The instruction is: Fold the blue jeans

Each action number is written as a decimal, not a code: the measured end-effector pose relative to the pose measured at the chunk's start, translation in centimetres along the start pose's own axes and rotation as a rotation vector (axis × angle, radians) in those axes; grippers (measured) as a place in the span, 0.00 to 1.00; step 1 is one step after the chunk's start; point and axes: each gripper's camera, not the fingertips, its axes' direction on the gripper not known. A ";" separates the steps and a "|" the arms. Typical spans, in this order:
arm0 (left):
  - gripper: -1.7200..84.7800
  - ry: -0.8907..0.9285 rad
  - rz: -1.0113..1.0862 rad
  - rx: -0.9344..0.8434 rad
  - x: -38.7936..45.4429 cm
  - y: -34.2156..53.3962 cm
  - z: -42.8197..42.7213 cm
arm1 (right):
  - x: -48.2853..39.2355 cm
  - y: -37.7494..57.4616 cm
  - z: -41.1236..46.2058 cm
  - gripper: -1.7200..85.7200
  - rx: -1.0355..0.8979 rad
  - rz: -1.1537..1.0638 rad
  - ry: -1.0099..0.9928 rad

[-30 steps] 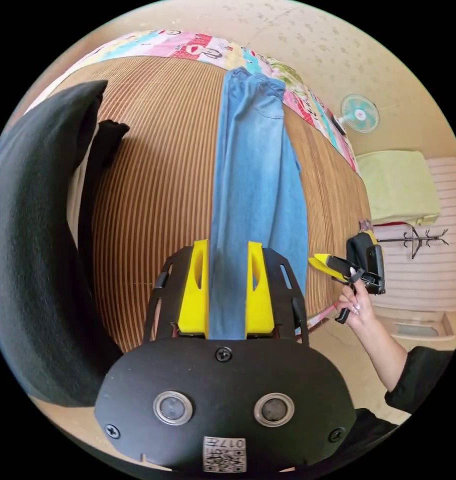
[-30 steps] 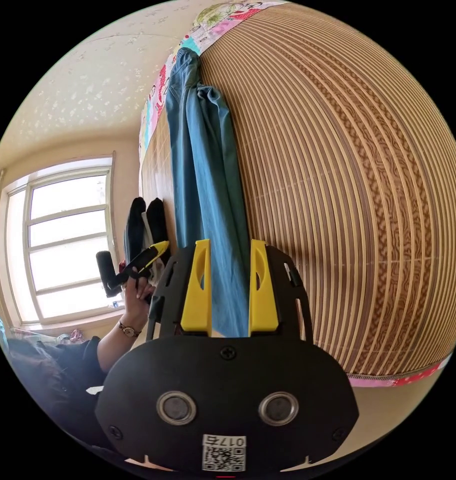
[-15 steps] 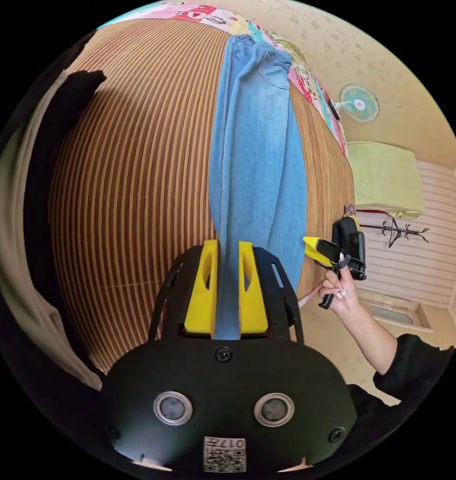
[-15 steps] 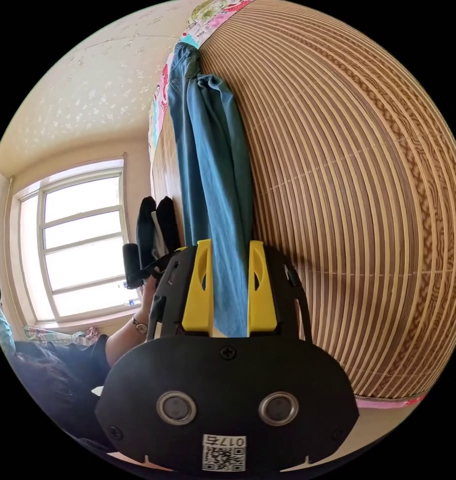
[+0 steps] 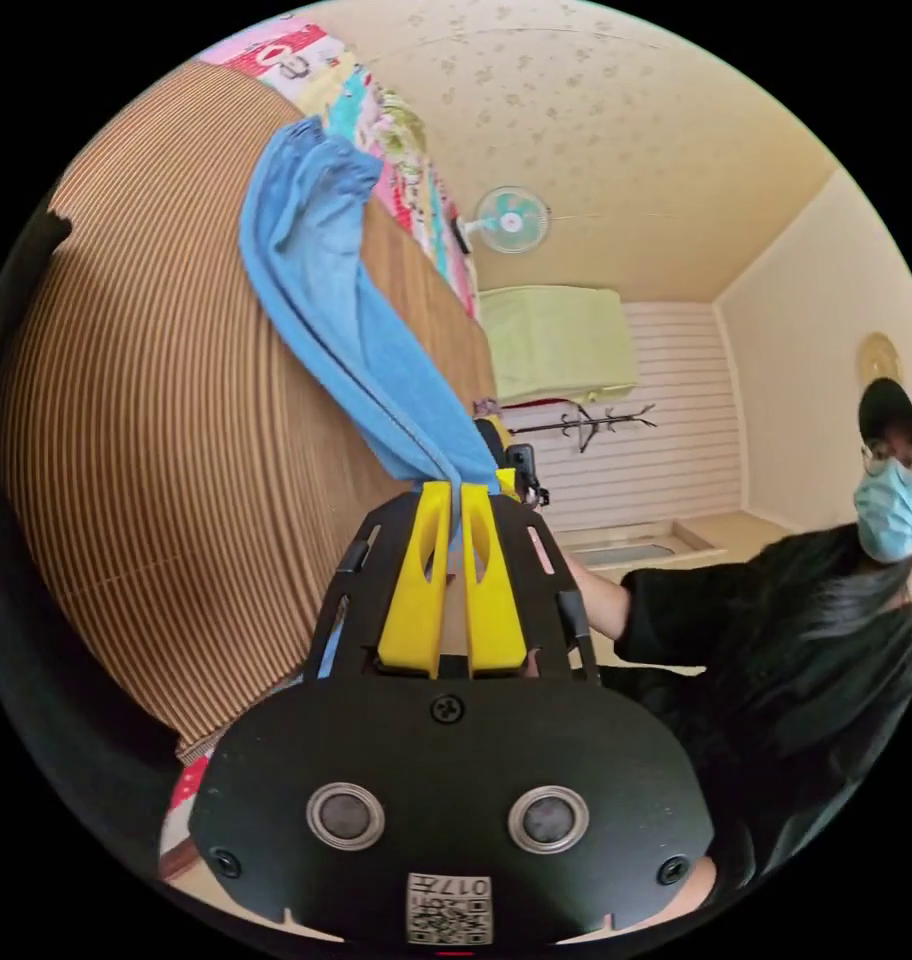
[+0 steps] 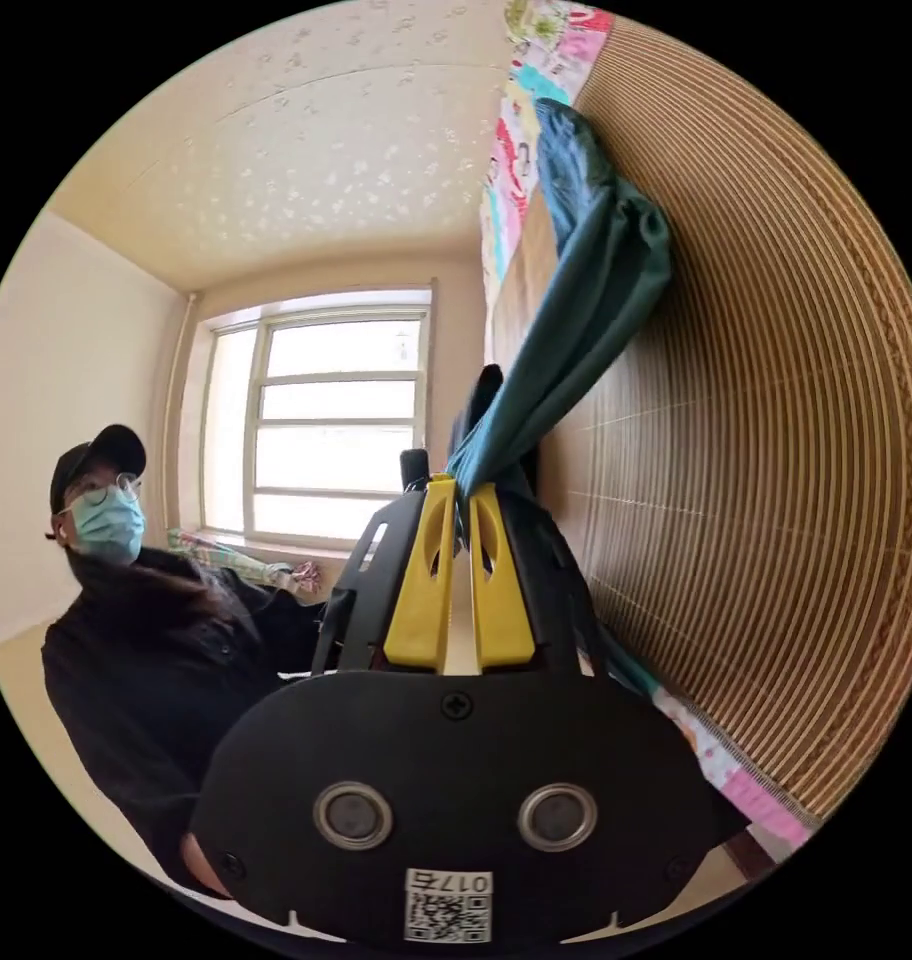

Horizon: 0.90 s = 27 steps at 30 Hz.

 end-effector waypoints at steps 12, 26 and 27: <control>0.01 0.395 0.630 0.200 36.3 1.3 -7.7 | -37.9 1.2 -4.9 0.04 0.070 -0.833 -0.197; 0.01 0.006 0.293 0.186 28.7 -16.3 2.2 | -27.5 -15.9 -6.6 0.04 0.146 -0.492 0.333; 0.01 -0.017 0.289 0.177 27.9 -16.5 2.7 | -25.1 -16.5 -6.3 0.04 0.135 -0.465 0.351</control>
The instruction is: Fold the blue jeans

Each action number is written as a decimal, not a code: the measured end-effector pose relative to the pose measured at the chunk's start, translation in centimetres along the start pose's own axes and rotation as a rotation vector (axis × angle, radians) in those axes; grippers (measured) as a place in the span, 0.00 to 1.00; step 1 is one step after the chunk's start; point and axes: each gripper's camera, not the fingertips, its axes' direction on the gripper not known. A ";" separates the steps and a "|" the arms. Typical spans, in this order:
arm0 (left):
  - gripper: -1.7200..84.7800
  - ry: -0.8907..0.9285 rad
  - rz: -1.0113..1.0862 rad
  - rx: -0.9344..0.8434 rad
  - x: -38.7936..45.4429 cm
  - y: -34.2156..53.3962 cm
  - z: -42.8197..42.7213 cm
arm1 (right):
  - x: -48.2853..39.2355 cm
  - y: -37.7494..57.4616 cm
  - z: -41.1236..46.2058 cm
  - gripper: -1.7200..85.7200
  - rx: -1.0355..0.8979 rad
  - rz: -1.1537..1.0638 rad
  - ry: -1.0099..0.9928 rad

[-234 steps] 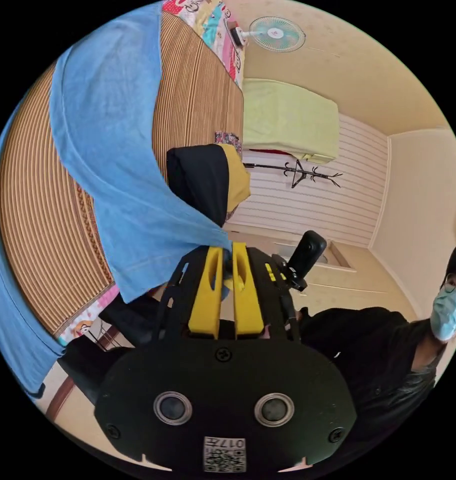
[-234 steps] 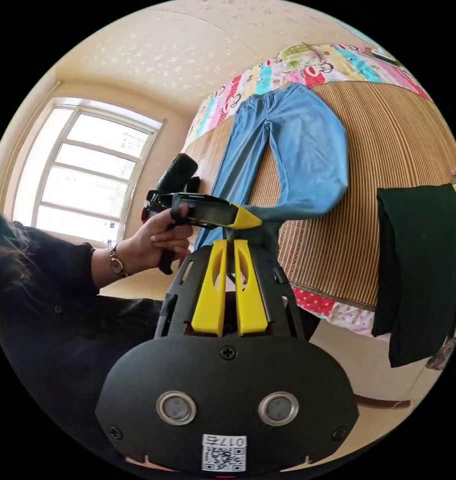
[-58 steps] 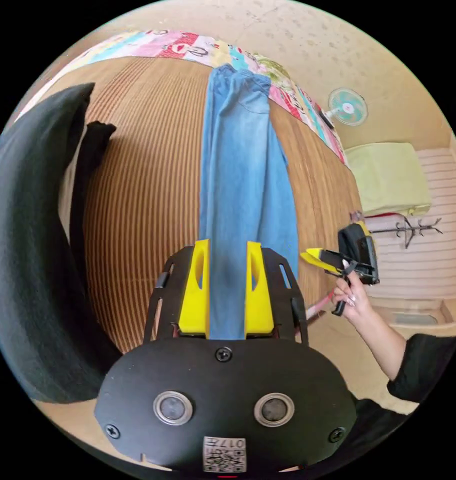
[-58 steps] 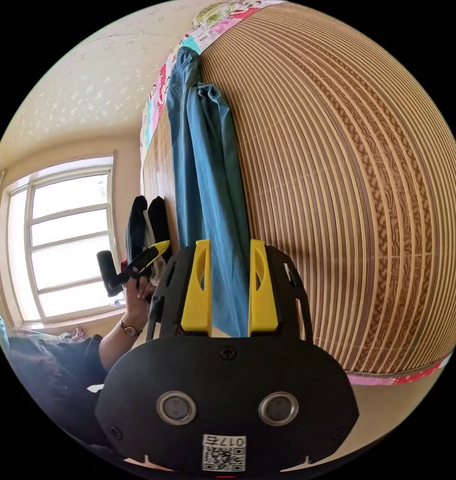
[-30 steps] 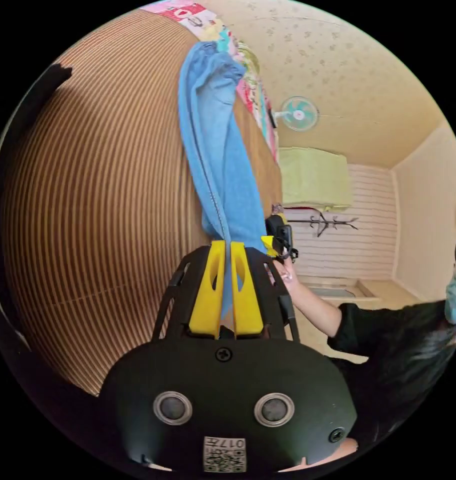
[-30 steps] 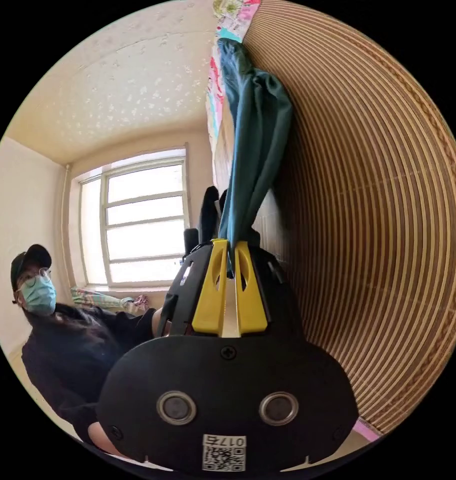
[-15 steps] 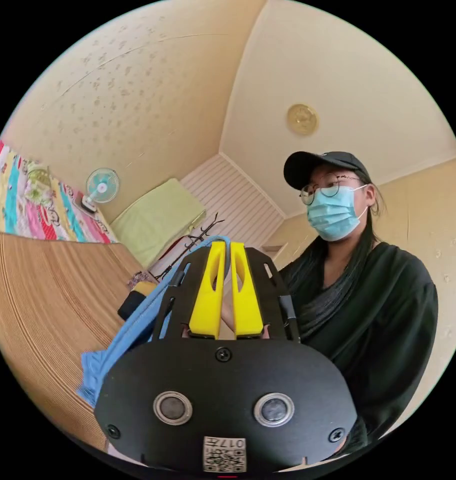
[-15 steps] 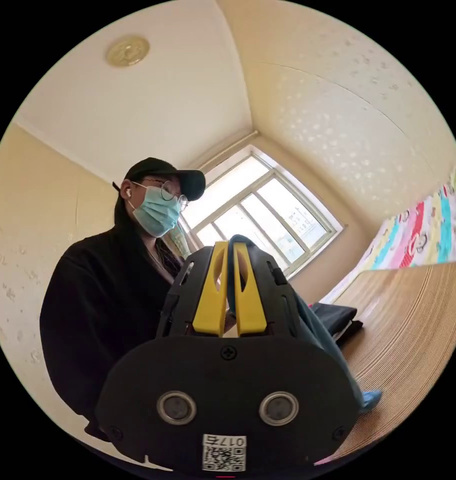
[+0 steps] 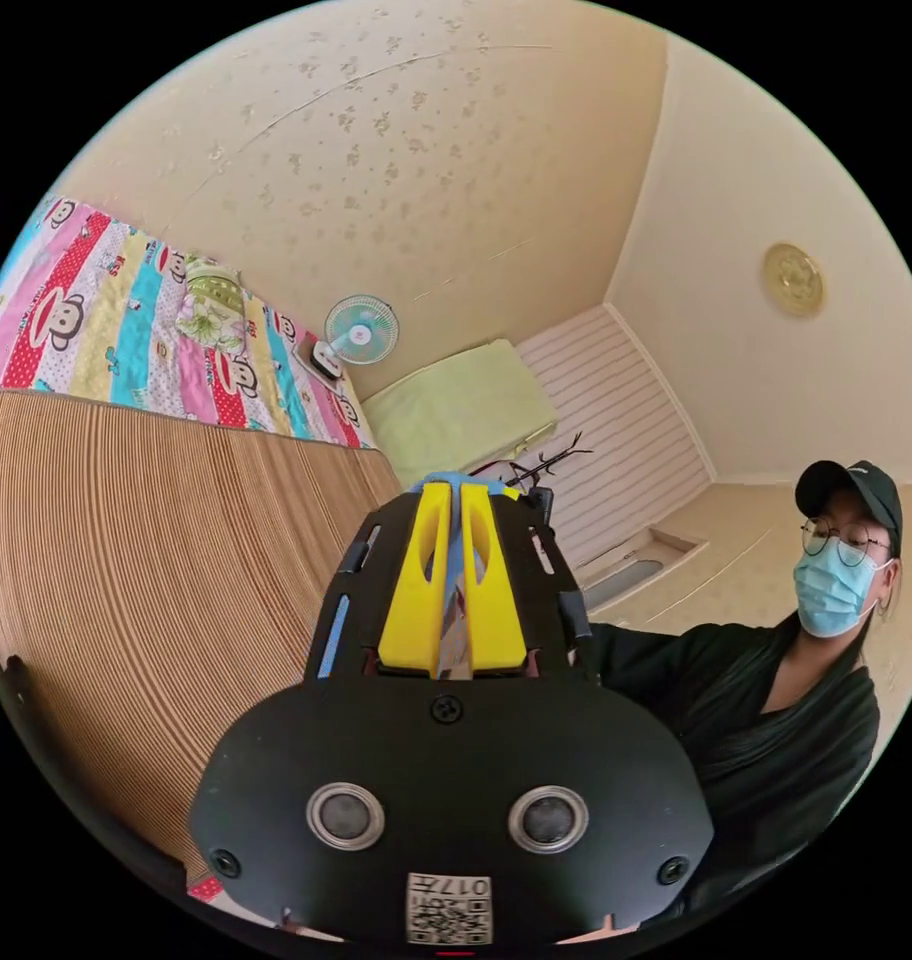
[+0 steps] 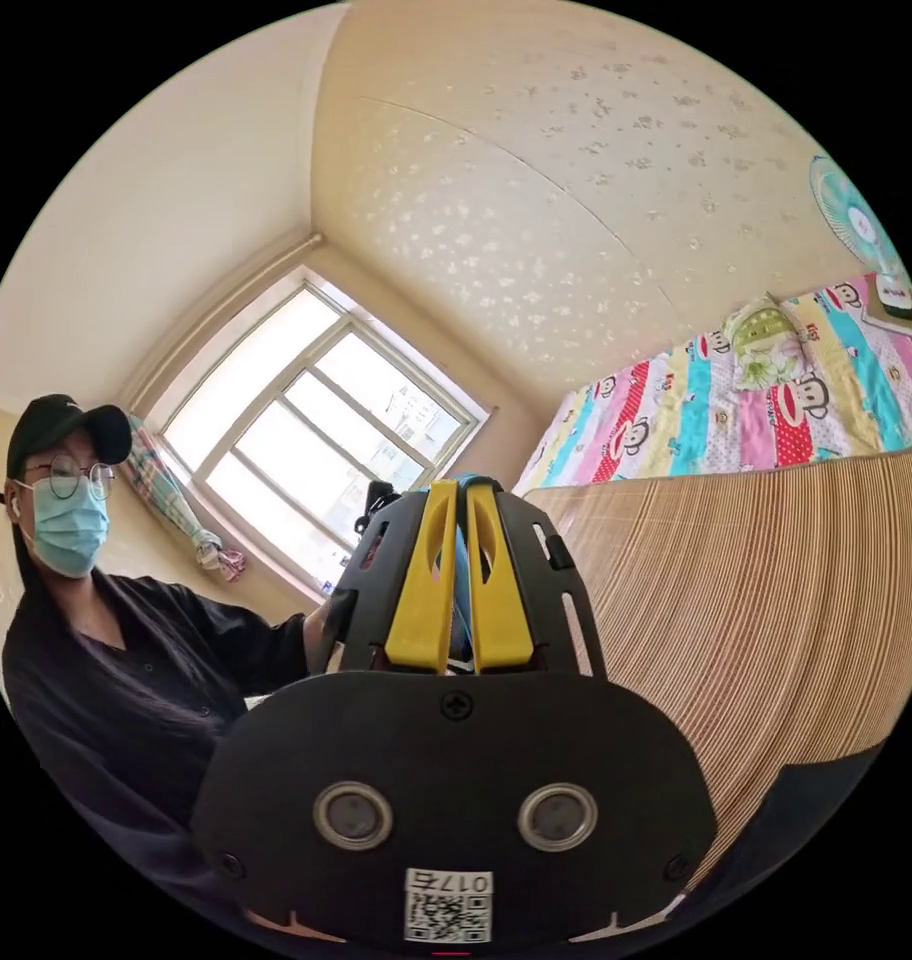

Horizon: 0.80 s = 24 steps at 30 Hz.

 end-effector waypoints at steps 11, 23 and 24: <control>0.07 -0.271 -0.494 -0.356 -18.9 23.7 10.3 | 18.0 23.6 8.0 0.06 -0.392 0.559 0.020; 0.16 -0.285 -0.631 -0.268 -27.8 23.0 10.5 | 29.7 22.9 10.6 0.19 -0.364 0.807 0.114; 0.17 -0.280 -0.622 -0.277 -28.4 22.1 11.0 | 31.1 21.9 12.3 0.20 -0.367 0.815 0.100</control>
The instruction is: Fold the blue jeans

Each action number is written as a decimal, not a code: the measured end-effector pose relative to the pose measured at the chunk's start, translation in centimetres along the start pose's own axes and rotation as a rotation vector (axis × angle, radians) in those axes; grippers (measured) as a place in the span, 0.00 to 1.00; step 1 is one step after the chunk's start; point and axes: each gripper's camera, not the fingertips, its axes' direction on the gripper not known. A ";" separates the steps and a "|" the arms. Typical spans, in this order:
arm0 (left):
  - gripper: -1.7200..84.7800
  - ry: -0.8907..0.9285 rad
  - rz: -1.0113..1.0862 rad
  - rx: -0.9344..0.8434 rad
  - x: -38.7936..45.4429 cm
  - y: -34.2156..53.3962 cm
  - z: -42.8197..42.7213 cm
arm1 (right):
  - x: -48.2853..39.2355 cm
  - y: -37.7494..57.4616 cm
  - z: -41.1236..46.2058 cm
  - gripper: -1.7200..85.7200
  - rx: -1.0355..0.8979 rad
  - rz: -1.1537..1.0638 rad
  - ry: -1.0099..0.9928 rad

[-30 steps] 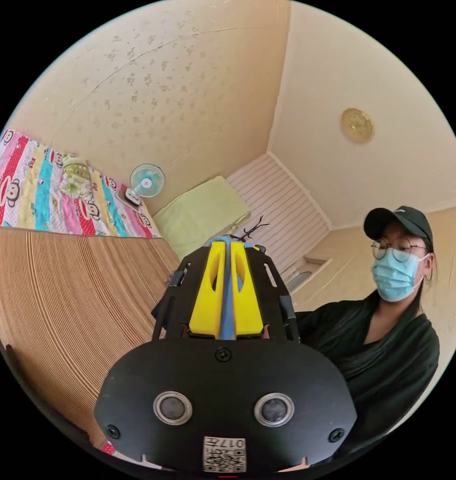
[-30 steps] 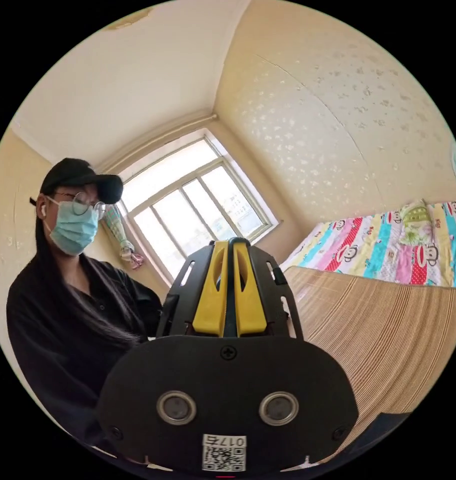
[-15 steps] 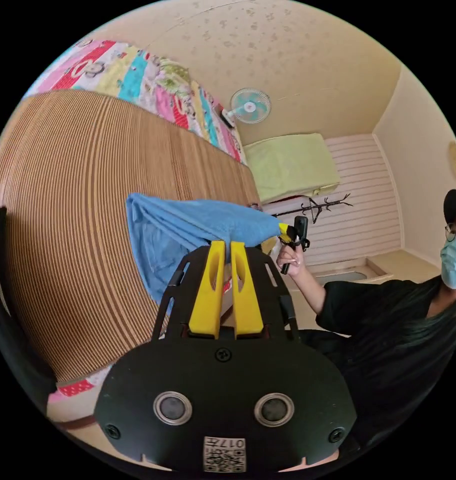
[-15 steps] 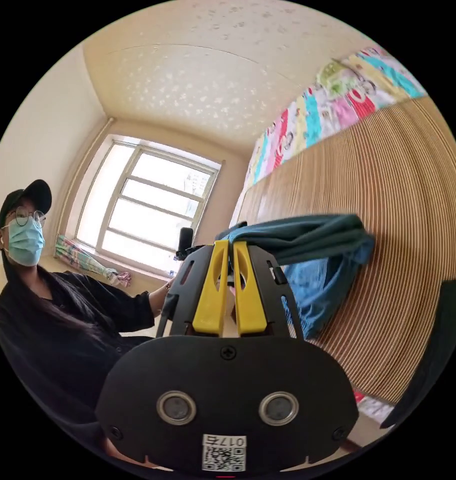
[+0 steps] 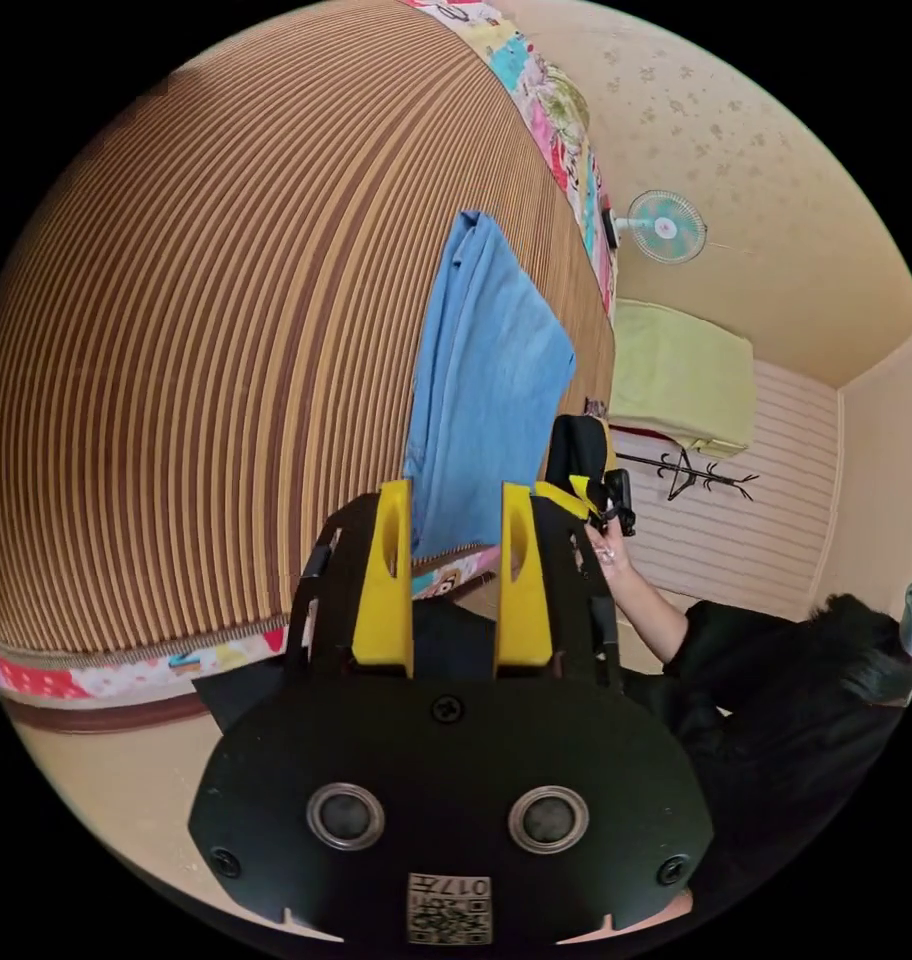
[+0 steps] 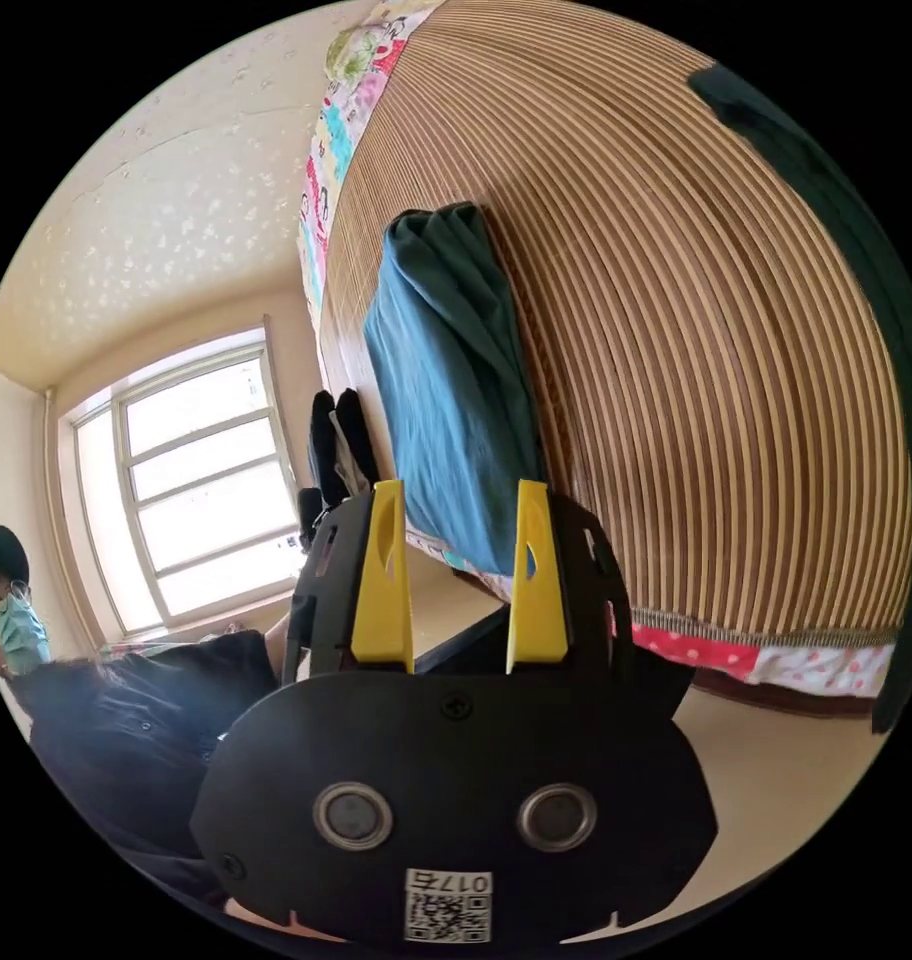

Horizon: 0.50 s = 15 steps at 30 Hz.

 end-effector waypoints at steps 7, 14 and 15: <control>0.14 -0.058 0.007 -0.192 -0.8 -6.2 4.9 | -0.2 -3.9 5.8 0.14 -0.140 0.044 0.068; 0.10 0.335 -0.063 -0.309 -3.0 0.4 1.6 | -1.7 2.7 6.4 0.10 -0.236 0.050 -0.222; 0.10 0.356 -0.060 -0.296 -2.8 1.2 0.7 | -3.1 4.0 6.6 0.10 -0.232 0.036 -0.265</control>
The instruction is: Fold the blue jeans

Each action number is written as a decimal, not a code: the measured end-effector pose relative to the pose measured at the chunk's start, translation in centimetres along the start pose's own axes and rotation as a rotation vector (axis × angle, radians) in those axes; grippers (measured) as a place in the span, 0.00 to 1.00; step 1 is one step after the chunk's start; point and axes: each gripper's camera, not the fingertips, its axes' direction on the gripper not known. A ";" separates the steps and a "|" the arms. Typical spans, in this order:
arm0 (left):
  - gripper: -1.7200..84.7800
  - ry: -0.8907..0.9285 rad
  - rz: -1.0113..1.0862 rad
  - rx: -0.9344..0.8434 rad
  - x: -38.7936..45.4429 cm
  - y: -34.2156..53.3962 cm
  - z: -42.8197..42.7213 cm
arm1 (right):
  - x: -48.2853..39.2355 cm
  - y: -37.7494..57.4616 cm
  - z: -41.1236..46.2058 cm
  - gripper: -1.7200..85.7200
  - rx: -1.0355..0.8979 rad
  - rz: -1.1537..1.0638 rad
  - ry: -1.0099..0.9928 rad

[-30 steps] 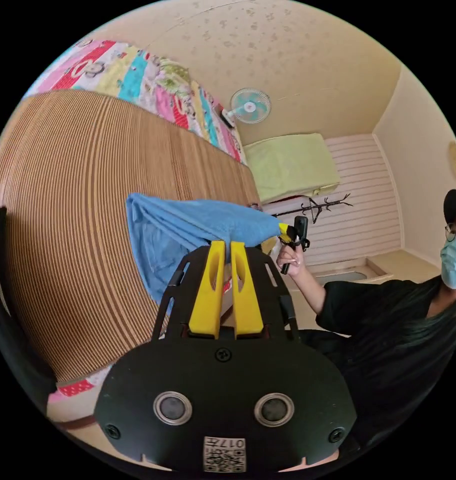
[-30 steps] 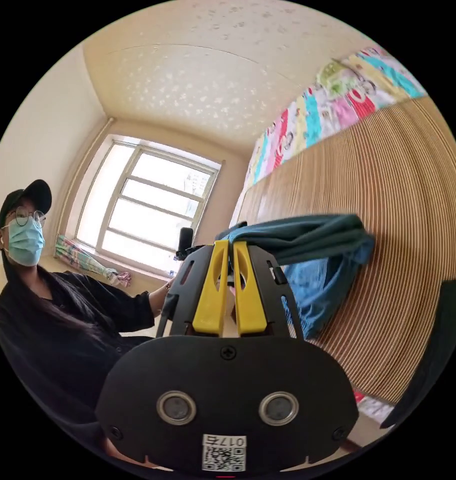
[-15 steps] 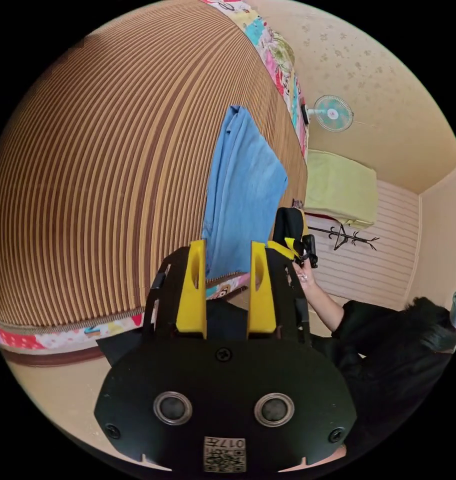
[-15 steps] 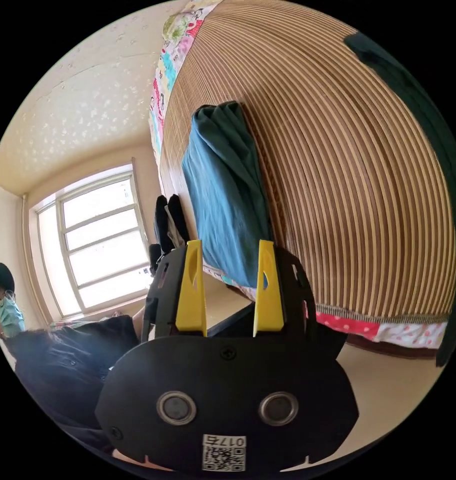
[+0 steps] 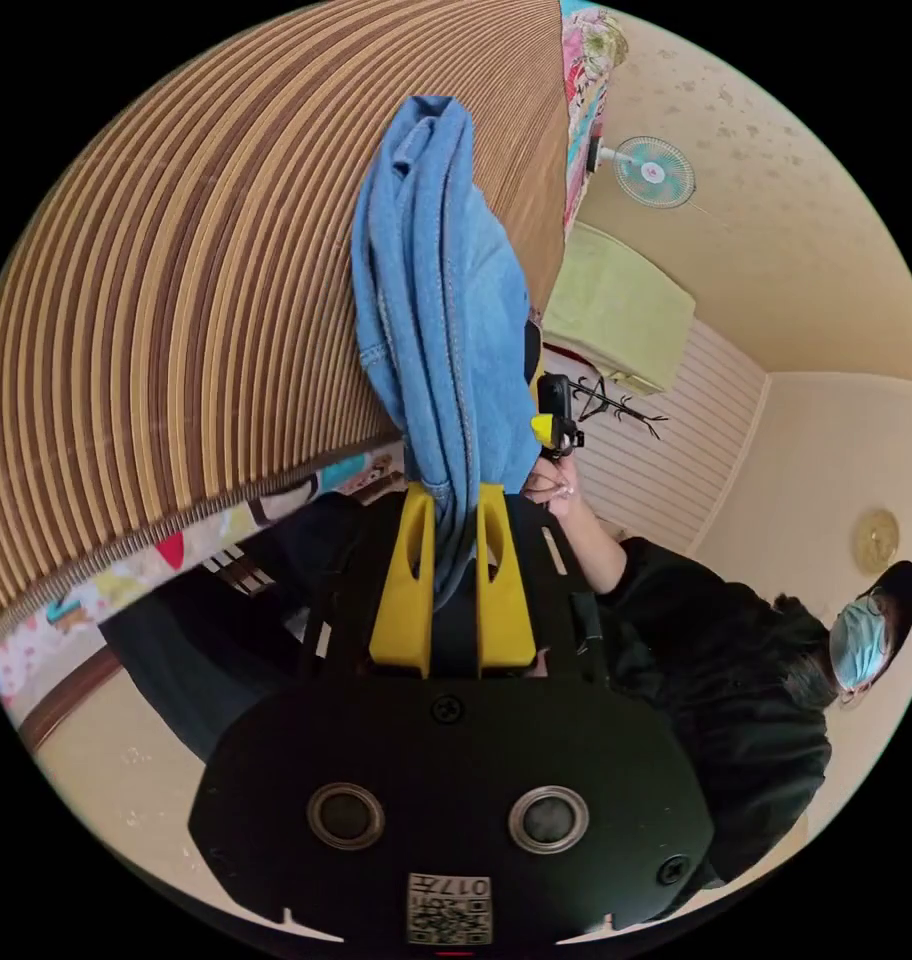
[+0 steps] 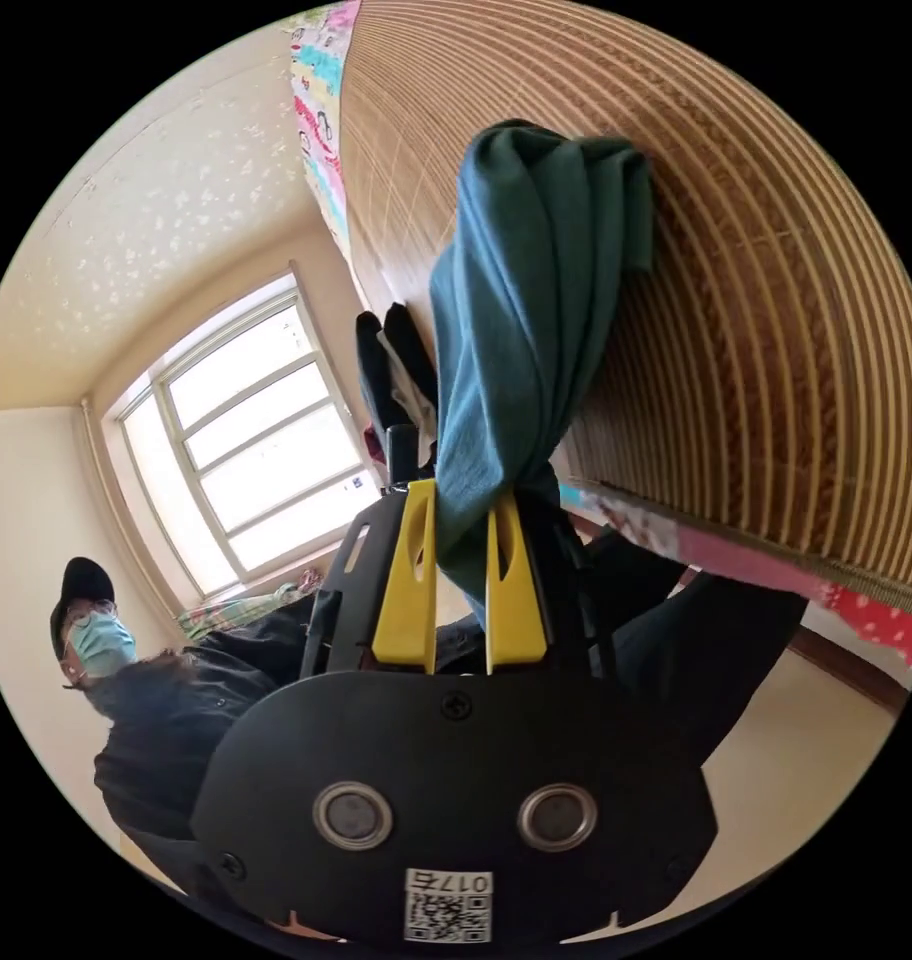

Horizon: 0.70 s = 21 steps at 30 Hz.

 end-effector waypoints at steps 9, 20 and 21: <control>0.10 0.096 0.181 0.439 8.5 15.7 -16.0 | -12.7 -0.9 16.7 0.09 -0.185 -0.195 -0.281; 0.10 -0.435 0.471 0.975 15.3 34.4 -39.8 | -33.8 -5.5 51.8 0.09 -0.508 -0.847 -0.068; 0.10 -0.444 0.448 0.995 14.3 34.6 -40.7 | -33.4 -5.8 55.3 0.09 -0.508 -0.879 0.016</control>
